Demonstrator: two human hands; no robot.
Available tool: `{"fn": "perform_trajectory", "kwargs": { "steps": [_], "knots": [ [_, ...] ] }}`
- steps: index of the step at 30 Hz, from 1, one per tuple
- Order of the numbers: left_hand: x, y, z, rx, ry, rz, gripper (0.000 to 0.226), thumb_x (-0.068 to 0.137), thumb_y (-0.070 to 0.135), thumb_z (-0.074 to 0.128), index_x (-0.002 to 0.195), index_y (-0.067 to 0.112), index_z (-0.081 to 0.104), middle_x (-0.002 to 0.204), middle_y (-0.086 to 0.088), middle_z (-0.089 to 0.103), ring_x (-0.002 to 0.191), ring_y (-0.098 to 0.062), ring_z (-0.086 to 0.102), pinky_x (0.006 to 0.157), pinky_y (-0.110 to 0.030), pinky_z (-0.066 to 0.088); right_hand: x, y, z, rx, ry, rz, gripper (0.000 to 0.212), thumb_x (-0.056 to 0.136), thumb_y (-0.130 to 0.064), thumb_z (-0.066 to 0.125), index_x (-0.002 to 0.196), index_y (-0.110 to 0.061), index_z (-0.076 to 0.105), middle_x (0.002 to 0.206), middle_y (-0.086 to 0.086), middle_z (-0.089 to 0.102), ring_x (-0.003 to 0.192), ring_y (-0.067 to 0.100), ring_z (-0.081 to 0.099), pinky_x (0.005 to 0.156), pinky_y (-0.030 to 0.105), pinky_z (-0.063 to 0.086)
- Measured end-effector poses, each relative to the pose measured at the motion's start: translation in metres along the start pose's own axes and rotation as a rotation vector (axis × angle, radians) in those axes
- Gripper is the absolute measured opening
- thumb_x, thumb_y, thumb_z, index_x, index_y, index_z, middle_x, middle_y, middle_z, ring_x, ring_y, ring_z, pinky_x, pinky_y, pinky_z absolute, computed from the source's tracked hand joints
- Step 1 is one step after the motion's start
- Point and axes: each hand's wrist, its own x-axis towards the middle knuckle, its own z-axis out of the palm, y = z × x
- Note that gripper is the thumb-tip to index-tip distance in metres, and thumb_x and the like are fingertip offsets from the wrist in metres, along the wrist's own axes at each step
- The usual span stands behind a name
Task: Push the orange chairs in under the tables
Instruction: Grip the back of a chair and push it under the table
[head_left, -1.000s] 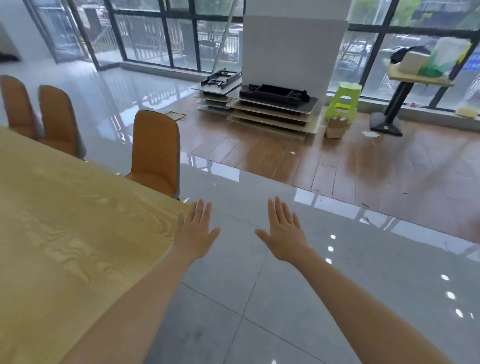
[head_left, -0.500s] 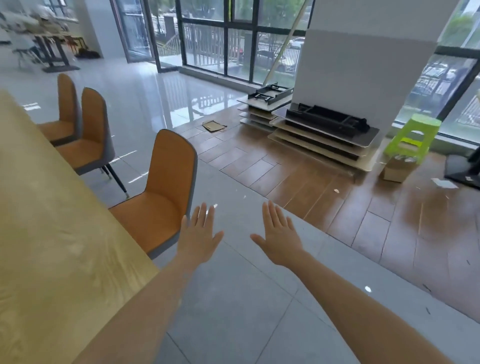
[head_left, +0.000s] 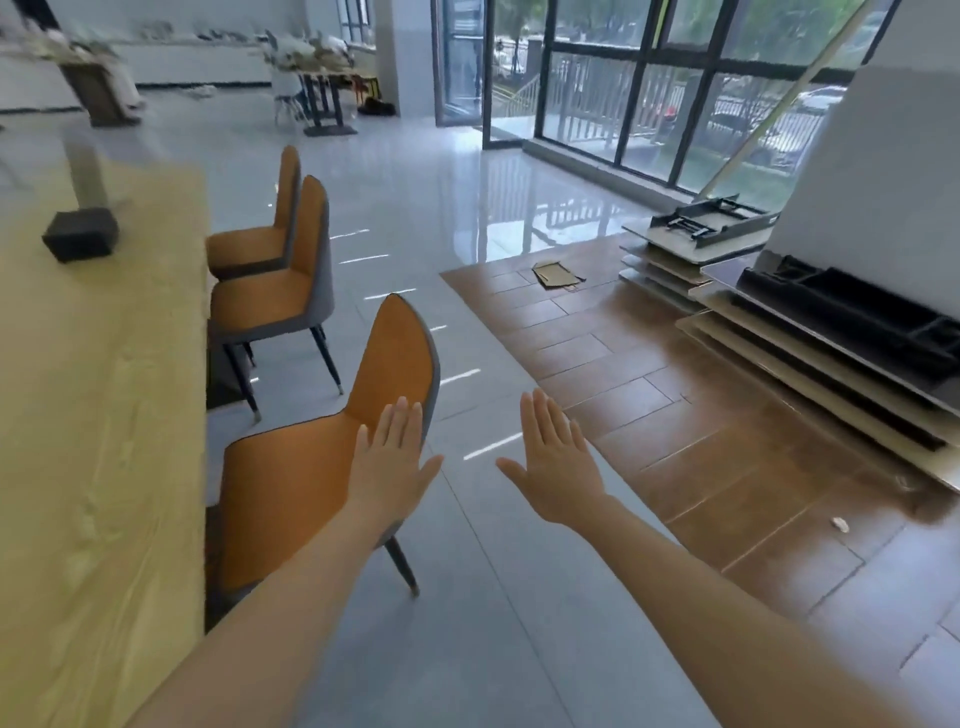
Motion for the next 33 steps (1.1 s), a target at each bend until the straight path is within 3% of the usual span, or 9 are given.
{"fn": "perform_trajectory", "kwargs": {
  "steps": [9, 19, 33],
  "knots": [
    [0.142, 0.022, -0.023, -0.040, 0.013, -0.263, 0.071, 0.098, 0.051, 0.021, 0.148, 0.013, -0.012, 0.159, -0.007, -0.011, 0.148, -0.022, -0.006, 0.119, -0.044, 0.007, 0.183, 0.076, -0.047, -0.001, -0.073, -0.229, 0.077, 0.099, -0.050, 0.023, 0.144, -0.011, -0.025, 0.156, 0.008, -0.027, 0.145, 0.025, -0.021, 0.119, 0.041, -0.008],
    [0.345, -0.029, -0.009, -0.058, 0.065, -0.461, 0.069, 0.098, 0.047, 0.029, 0.149, 0.011, 0.000, 0.160, -0.009, -0.001, 0.148, -0.025, 0.005, 0.117, -0.048, 0.011, 0.415, 0.096, -0.055, -0.037, -0.122, -0.418, 0.077, 0.099, -0.049, 0.024, 0.145, -0.010, -0.024, 0.156, 0.007, -0.025, 0.145, 0.024, -0.019, 0.119, 0.040, -0.007],
    [0.604, -0.117, -0.003, -0.109, -0.008, -0.618, 0.071, 0.098, 0.048, 0.028, 0.149, 0.012, -0.005, 0.160, -0.008, -0.006, 0.148, -0.022, -0.002, 0.118, -0.047, 0.006, 0.736, 0.093, -0.078, -0.074, -0.197, -0.596, 0.077, 0.099, -0.048, 0.026, 0.144, -0.011, -0.024, 0.156, 0.006, -0.026, 0.145, 0.023, -0.020, 0.118, 0.038, -0.009]
  ]
}}
